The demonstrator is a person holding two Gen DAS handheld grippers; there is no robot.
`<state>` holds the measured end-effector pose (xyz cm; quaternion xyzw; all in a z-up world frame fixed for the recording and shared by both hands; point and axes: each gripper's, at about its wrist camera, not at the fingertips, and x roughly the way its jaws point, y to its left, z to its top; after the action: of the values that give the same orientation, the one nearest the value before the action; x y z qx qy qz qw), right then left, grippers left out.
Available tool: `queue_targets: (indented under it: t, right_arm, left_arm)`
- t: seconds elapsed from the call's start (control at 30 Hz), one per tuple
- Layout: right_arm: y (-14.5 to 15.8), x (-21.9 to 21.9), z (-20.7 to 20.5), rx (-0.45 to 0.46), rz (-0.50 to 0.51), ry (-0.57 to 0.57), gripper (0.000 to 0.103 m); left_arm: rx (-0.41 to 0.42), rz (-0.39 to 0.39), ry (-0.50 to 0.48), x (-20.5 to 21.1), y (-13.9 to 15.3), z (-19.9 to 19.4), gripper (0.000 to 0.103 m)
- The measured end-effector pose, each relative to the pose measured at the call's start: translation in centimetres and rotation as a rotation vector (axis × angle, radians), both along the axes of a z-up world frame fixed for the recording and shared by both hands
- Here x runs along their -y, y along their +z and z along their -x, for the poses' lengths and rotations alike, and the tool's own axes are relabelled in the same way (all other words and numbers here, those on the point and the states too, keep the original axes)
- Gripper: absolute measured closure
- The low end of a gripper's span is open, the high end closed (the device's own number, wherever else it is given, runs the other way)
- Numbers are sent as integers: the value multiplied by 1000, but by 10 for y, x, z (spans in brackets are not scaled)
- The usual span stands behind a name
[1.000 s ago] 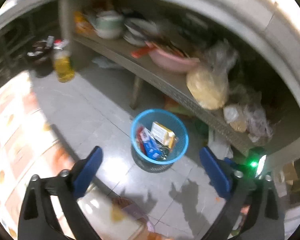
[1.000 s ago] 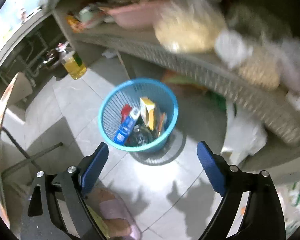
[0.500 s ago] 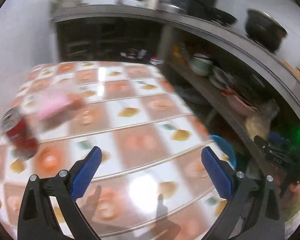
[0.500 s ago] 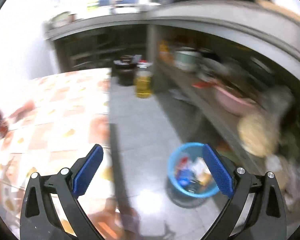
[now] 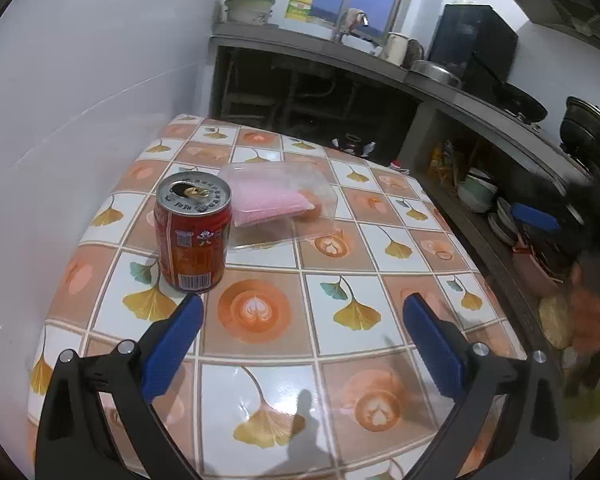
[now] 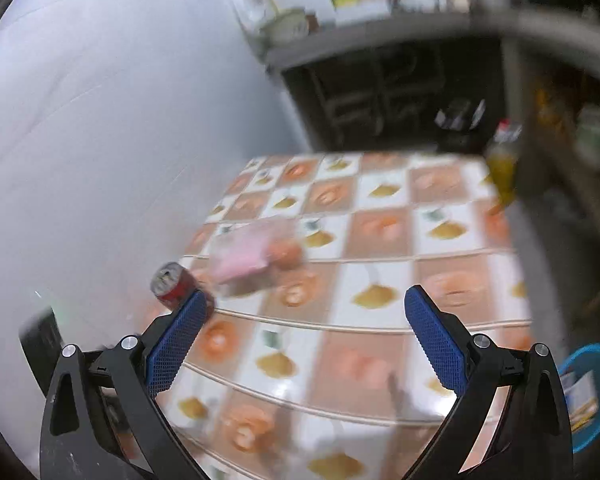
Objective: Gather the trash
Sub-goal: 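Move both open tools back toward the table, then grasp the red can with the left tool while the right tool grasps the clear container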
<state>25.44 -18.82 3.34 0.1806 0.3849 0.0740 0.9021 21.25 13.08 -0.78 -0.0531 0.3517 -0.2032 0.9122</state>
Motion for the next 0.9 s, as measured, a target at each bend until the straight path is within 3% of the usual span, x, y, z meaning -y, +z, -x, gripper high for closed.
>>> queue_targets:
  t: [0.13,0.23,0.37,0.5,0.67,0.8,0.9]
  right_arm:
    - [-21,-14,-44,-99,-116,64,8]
    - [-38,-28,-71,-179,-161,111,8]
    - [-40,-45,-91,-220,-144,167,8]
    - [-26,-74,-107,-149,61,334,8]
    - [-20,-124,-118,3,491,665,8]
    - [-37,-149,-133,-12,695,882,8]
    - [-53,-160,-146,-73,792,1010,8]
  left_arm:
    - [62,-12,-26,-2,-7,-2,5]
    - [134,-84,1,-6,-11,-3,5]
    - [184,-166,42,-12,-16,-13,5]
    - [189,-167,59,-25,-19,-28,5]
    - [189,-151,58,-34,-17,-43,5]
    - [179,-157,42,-34,-17,-51,5]
    - [153,-159,5,-32,-21,-57,5]
